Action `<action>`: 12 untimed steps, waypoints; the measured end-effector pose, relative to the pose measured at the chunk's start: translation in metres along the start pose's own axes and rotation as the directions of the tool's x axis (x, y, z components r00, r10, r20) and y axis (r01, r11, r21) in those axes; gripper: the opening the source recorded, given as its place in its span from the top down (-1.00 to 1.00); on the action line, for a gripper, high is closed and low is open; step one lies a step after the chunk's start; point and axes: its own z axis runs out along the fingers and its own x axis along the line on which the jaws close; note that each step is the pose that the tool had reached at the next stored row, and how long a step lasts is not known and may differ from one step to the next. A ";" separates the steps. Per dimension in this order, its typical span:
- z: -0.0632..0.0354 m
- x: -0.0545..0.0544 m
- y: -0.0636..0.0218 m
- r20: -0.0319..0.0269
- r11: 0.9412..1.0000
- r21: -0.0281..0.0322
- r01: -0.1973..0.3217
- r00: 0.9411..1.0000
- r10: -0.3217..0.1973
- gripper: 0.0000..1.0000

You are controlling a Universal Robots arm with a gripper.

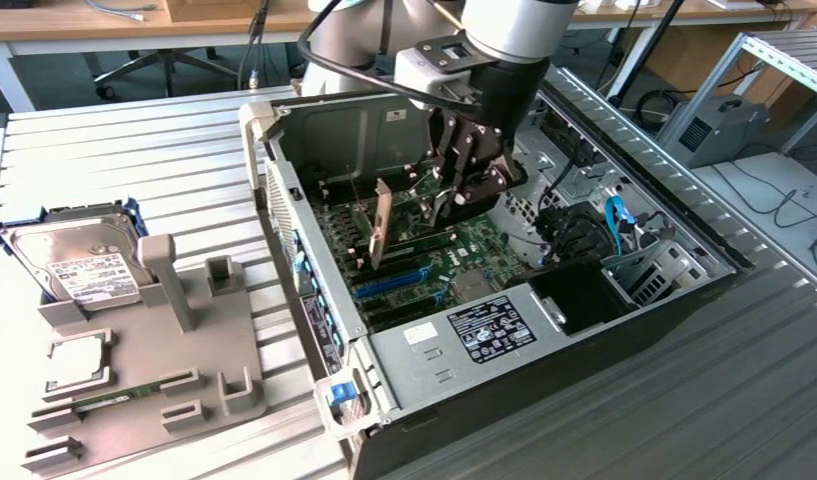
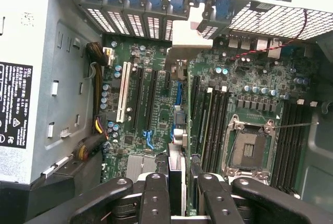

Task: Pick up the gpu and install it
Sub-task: 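Insert the gpu into the slot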

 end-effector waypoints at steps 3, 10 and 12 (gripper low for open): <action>0.0003 0.000 0.0003 0.000 1.000 0.000 0.000 1.000 0.000 0.47; 0.0008 0.001 0.0021 0.000 1.000 0.000 0.000 1.000 0.000 0.47; 0.0010 0.001 0.0028 0.000 1.000 0.000 0.000 1.000 0.000 0.47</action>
